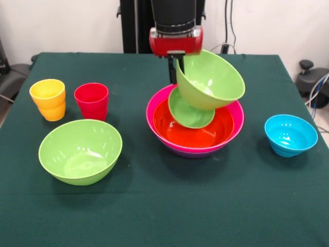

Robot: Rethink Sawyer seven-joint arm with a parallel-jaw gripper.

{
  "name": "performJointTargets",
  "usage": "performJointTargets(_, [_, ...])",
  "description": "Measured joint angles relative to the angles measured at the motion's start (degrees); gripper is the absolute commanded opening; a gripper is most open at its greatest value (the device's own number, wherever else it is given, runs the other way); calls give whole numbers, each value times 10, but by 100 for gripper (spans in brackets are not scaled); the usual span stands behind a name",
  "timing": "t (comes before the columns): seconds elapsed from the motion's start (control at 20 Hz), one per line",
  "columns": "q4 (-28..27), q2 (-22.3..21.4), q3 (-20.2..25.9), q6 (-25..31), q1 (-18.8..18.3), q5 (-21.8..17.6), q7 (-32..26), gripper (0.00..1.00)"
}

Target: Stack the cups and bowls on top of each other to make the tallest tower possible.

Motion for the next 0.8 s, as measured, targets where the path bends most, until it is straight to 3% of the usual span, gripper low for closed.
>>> performJointTargets(0.4, [-3, 33, 0, -23, -3, -9, 0, 0])
performJointTargets(0.8, [-3, 38, 0, -47, -21, -28, 0, 0])
